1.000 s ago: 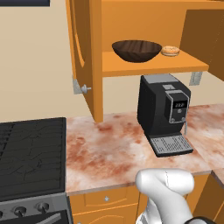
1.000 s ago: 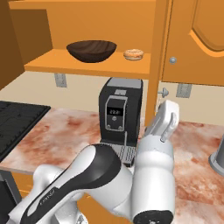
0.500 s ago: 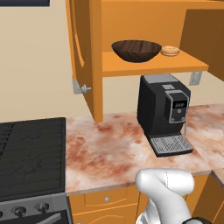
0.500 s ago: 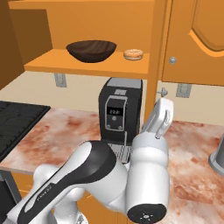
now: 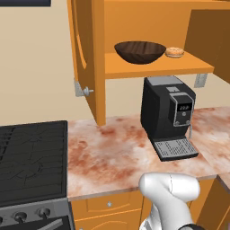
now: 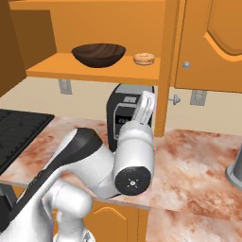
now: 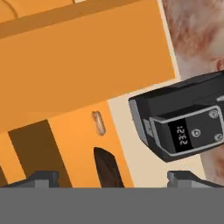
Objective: Pick the mug and place it in the sink. Pick the bowl and place it in the open cabinet and then close the cabinet.
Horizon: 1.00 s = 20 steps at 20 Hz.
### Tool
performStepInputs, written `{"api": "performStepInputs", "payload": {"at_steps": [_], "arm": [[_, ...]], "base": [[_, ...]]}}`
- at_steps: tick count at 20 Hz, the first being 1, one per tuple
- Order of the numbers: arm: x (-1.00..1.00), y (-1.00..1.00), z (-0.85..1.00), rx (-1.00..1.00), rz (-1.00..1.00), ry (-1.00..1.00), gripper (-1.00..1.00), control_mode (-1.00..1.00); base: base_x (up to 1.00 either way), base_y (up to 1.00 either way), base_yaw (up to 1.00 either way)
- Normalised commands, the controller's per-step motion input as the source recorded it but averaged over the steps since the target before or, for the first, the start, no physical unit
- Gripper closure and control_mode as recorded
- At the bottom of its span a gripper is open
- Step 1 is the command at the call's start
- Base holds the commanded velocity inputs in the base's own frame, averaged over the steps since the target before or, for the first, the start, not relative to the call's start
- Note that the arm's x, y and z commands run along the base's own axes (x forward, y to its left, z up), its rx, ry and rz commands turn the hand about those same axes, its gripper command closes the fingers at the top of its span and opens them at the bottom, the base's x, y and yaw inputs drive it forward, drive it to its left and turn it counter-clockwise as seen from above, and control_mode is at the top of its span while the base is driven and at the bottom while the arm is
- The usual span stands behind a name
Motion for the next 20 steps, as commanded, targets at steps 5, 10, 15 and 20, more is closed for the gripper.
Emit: {"api": "performStepInputs", "payload": {"at_steps": [5, 10, 15, 20], "arm": [[0.70, -0.10, 0.36, 0.19, 0.29, 0.53, -1.00, -1.00], [-0.31, 0.73, -0.07, 0.06, 0.30, 0.12, -1.00, -1.00], [-0.76, 0.00, 0.00, 0.00, 0.02, -0.13, -1.00, -1.00], [-0.67, -0.16, 0.05, 0.00, 0.00, -0.16, -1.00, -1.00]], "base": [[0.00, 0.00, 0.00], [0.00, 0.00, 0.00], [0.00, 0.00, 0.00], [0.00, 0.00, 0.00]]}}
